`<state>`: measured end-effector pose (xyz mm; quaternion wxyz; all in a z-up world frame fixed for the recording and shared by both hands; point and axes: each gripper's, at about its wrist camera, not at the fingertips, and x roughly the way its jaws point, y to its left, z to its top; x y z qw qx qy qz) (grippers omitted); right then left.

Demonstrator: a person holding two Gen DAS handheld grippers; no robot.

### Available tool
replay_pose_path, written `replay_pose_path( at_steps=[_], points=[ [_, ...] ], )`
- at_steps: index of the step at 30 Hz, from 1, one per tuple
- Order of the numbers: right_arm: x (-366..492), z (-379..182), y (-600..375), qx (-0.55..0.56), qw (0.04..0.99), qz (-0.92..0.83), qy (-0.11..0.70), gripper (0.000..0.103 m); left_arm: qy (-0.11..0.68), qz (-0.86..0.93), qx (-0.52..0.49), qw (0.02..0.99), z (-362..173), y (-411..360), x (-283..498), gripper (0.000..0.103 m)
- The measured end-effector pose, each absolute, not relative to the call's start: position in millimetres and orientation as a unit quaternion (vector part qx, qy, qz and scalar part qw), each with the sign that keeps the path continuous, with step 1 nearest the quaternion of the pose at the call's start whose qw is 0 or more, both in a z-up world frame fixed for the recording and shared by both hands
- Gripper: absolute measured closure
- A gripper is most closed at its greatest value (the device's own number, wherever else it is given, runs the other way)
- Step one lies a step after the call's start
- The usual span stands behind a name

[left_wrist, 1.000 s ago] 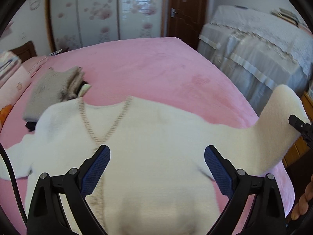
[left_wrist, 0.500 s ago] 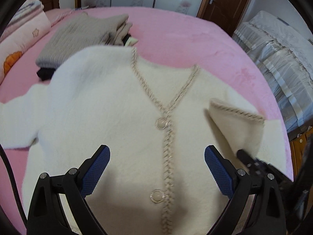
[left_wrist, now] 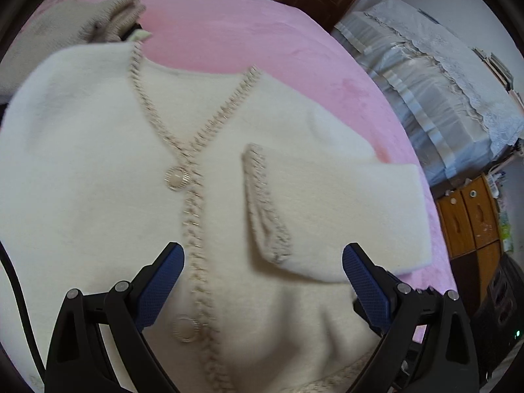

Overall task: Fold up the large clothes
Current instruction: 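Grasp the braided cuff of the folded sleeve with the left tool, then fold the sleeve cuff back along the cardigan body, open the left tool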

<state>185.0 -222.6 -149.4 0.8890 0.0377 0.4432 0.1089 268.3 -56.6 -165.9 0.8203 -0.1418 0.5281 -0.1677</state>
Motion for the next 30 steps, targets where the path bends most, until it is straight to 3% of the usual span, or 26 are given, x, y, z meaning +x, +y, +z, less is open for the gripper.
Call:
replay_pose_path(
  at_steps=[3,8,12,14,15,19,30],
  points=[
    [167,-146,-241,0.065,0.892,0.102,0.436,0.059,0.545,-0.18,-0.172,0.801,-179,-65,276,0.01],
    [151,-154,-266,0.098,0.888,0.088,0.441,0.059,0.58,-0.19,-0.239,0.755,-213,-70,288,0.043],
    [147,-162,-284,0.109,0.885,0.065,0.449,0.059,0.582,-0.184,-0.248,0.753,-225,-80,295,0.046],
    [148,-166,-294,0.112,0.884,0.048,0.451,0.059,0.585,-0.186,-0.241,0.752,-224,-86,297,0.071],
    [149,-169,-300,0.115,0.883,0.038,0.453,0.059,0.593,-0.187,-0.232,0.748,-225,-90,301,0.094],
    [155,-177,-323,0.135,0.879,0.005,0.457,0.059,0.584,-0.187,-0.172,0.771,-197,-112,305,0.094],
    [204,-191,-366,0.22,0.865,-0.037,0.449,0.059,0.432,-0.198,-0.099,0.874,-24,-126,324,0.095]
  ],
)
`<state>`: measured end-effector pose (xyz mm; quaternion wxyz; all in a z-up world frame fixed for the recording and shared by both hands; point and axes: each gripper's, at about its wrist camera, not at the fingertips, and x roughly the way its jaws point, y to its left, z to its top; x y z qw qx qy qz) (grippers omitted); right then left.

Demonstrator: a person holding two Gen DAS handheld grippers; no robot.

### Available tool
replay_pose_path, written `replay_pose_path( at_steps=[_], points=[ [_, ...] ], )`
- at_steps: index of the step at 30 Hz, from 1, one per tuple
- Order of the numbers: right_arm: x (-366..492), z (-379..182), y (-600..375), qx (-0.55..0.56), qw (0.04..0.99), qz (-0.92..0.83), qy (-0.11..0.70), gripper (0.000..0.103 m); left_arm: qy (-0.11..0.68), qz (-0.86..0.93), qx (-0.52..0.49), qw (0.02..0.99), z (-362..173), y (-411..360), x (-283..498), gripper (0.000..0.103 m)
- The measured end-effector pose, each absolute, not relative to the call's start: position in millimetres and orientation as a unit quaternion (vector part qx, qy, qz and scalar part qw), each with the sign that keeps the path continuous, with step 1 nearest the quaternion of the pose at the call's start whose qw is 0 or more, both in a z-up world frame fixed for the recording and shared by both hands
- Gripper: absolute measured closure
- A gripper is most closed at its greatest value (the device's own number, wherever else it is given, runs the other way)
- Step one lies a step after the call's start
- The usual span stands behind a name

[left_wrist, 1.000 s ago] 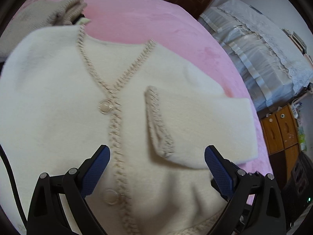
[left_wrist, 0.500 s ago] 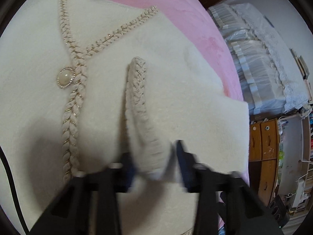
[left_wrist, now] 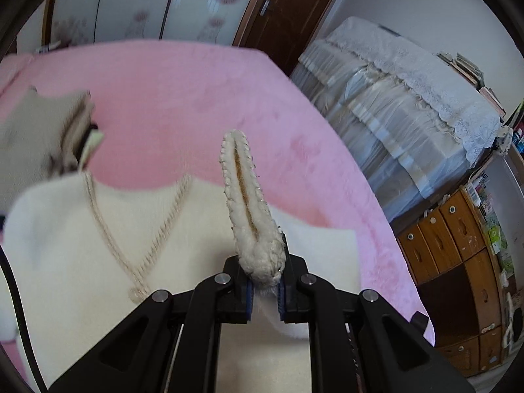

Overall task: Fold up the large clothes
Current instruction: 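Fold the sleeve cuff back along the cardigan body, open the left tool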

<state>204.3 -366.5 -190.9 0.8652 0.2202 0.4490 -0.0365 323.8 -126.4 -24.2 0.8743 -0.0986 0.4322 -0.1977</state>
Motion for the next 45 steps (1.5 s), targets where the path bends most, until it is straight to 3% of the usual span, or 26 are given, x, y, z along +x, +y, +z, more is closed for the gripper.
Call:
replay_pose_path(
  at_steps=[1,2,3,7,10,13,17,22,23,27,28,29,32,38,42,45],
  points=[
    [210,-191,-367,0.22,0.867,-0.036,0.445,0.059,0.424,-0.194,-0.095,0.879,-16,-121,321,0.095],
    [218,-192,-365,0.215,0.868,-0.038,0.447,0.065,0.415,-0.188,-0.093,0.885,-7,-116,321,0.095],
    [225,-192,-363,0.203,0.869,-0.041,0.45,0.085,0.406,-0.182,-0.092,0.891,-1,-108,320,0.095],
    [239,-175,-335,0.085,0.893,-0.068,0.437,0.091,0.392,-0.154,-0.095,0.902,-3,-66,311,0.095],
    [243,-169,-312,0.005,0.897,-0.07,0.436,0.091,0.409,-0.123,-0.112,0.897,-38,-25,309,0.095],
    [244,-174,-296,-0.049,0.89,-0.06,0.449,0.083,0.449,-0.084,-0.122,0.881,-91,9,307,0.094],
    [235,-175,-287,-0.08,0.883,-0.043,0.46,0.058,0.496,-0.052,-0.124,0.858,-156,33,301,0.094],
    [226,-168,-285,-0.071,0.869,-0.007,0.489,0.054,0.539,-0.067,-0.116,0.832,-203,38,301,0.091],
    [220,-166,-288,-0.064,0.867,0.004,0.494,0.054,0.539,-0.072,-0.114,0.831,-204,40,301,0.088],
    [209,-144,-312,0.014,0.862,0.065,0.502,0.054,0.54,-0.119,-0.129,0.823,-197,48,306,0.037],
    [208,-136,-320,0.039,0.862,0.078,0.499,0.053,0.536,-0.124,-0.129,0.825,-194,51,309,0.028],
    [208,-127,-328,0.066,0.864,0.088,0.491,0.05,0.532,-0.125,-0.129,0.827,-191,53,312,0.028],
    [221,-107,-350,0.115,0.877,0.058,0.462,0.034,0.54,-0.113,-0.125,0.825,-191,58,332,0.028],
    [288,-124,-376,0.172,0.866,0.006,0.47,0.034,0.55,-0.102,-0.125,0.819,-197,56,371,0.032],
    [334,-150,-376,0.177,0.852,-0.008,0.492,0.034,0.559,-0.083,-0.098,0.819,-203,45,389,0.075],
    [356,-171,-372,0.171,0.836,-0.006,0.521,0.038,0.558,-0.079,-0.101,0.82,-205,44,393,0.086]
  ],
)
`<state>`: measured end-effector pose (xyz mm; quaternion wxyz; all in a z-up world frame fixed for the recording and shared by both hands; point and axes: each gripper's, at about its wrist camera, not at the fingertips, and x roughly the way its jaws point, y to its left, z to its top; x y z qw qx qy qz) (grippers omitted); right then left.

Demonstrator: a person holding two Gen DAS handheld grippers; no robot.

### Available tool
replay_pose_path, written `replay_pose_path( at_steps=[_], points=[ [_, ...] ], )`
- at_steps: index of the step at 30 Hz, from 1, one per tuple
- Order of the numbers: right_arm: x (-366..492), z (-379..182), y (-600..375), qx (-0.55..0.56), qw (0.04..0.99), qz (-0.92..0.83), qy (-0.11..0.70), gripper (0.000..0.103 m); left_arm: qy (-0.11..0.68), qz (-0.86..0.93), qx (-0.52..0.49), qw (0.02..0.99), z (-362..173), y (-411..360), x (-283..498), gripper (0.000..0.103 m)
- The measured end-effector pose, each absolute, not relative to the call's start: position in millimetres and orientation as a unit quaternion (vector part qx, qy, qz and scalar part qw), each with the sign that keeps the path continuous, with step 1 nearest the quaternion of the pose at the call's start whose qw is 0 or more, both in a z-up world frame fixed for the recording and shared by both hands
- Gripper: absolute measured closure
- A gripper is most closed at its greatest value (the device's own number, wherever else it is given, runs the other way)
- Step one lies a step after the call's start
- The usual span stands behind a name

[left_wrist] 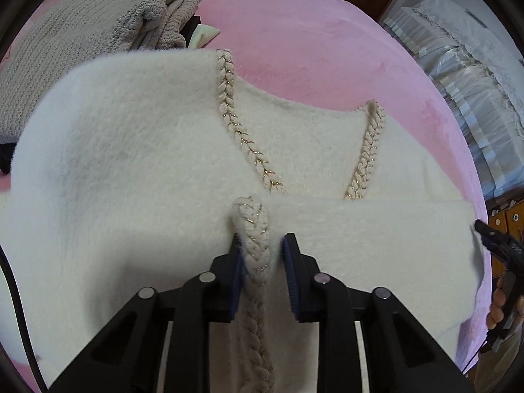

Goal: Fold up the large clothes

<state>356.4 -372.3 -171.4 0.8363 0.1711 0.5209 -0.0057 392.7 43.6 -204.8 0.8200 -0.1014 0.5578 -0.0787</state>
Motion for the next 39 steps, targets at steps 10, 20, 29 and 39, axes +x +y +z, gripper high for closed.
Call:
replay_pose_path(
  at_steps=[10,20,29,39],
  points=[
    [379,-194,-333,0.005,0.855,-0.043,0.517,0.088,0.507,-0.041,-0.037,0.86,-201,27,382,0.089],
    [330,-129,-344,0.055,0.88,-0.025,0.471,0.068,0.509,-0.023,-0.036,0.86,-165,36,360,0.079],
    [266,-122,-259,0.056,0.897,0.05,0.435,0.068,0.467,-0.062,-0.067,0.879,-137,-7,292,0.073],
    [248,-183,-250,-0.052,0.894,-0.043,0.443,0.086,0.498,0.01,-0.072,0.864,-206,4,278,0.072]
  ],
)
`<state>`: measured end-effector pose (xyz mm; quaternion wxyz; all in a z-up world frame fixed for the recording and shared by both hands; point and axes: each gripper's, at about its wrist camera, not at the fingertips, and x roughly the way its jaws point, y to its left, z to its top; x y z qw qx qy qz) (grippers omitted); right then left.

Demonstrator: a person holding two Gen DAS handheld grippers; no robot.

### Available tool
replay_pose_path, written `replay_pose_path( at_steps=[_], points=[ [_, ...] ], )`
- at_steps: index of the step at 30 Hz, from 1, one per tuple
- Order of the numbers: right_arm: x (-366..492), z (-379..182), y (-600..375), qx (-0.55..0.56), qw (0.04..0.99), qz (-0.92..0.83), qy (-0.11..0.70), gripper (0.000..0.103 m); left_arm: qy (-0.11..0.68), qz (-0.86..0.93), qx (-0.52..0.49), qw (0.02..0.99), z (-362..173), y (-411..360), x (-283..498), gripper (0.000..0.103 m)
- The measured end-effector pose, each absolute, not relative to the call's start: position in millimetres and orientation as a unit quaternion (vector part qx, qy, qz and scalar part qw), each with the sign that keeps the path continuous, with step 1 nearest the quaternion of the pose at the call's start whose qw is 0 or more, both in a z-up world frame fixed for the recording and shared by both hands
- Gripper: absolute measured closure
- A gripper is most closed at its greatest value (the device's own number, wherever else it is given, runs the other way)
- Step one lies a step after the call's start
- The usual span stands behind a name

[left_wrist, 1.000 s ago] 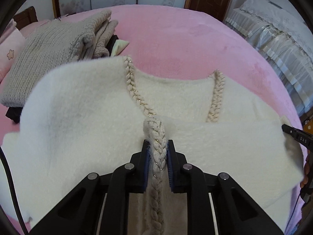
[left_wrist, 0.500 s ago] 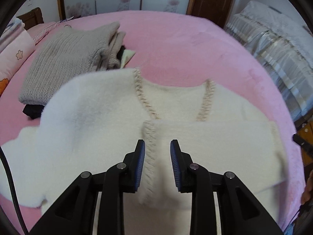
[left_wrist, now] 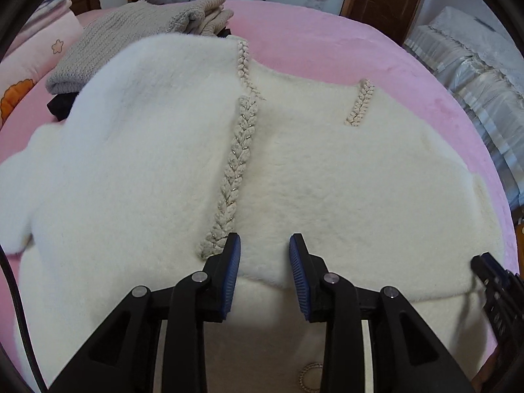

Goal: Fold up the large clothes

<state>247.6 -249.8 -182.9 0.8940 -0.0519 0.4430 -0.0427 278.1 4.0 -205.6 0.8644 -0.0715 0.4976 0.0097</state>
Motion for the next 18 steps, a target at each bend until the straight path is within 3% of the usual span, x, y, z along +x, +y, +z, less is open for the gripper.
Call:
replay_pose_path(
  at_steps=[1,2,5,14,17,18],
  points=[
    [246,-184,-266,-0.048,0.894,-0.064,0.442,0.089,0.499,0.009,-0.067,0.864,-206,3,278,0.072],
    [244,-186,-284,-0.03,0.893,-0.072,0.444,0.102,0.5,0.009,-0.065,0.864,-206,2,278,0.072],
    [243,-190,-314,0.026,0.888,-0.047,0.456,0.103,0.498,0.012,-0.055,0.865,-208,-2,278,0.072],
    [242,-191,-301,0.022,0.889,-0.073,0.452,0.103,0.501,0.011,-0.045,0.864,-207,-7,278,0.069],
    [237,-184,-300,0.04,0.885,-0.069,0.458,0.1,0.513,-0.006,-0.058,0.856,-198,-9,276,0.044],
    [235,-180,-301,0.048,0.884,-0.068,0.461,0.1,0.514,-0.008,-0.063,0.855,-193,-10,272,0.031]
  ],
)
